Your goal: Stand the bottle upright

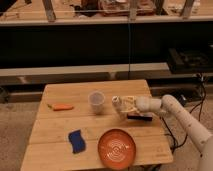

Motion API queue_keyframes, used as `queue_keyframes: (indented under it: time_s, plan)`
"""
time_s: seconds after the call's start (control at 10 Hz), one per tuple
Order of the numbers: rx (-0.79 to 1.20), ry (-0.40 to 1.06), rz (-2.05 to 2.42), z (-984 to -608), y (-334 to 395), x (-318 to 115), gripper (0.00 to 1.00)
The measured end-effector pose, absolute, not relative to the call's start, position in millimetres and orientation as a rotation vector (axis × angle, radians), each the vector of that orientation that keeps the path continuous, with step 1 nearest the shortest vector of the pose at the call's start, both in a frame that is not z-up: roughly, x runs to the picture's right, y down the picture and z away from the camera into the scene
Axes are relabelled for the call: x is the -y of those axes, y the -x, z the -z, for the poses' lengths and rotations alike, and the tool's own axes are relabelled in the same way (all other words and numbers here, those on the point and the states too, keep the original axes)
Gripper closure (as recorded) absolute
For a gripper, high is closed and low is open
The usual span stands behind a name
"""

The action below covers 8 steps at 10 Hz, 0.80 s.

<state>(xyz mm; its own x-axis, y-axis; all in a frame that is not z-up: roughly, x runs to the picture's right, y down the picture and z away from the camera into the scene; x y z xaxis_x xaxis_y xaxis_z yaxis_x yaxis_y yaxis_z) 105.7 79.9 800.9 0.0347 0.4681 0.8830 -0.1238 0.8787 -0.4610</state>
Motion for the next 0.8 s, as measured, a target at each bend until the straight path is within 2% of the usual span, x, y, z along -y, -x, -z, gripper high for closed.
queue_keyframes:
  time_s: [0.8]
  plan:
    - [1.505,0.29,-0.494,-813.6,-103.4,-81.4,0.84]
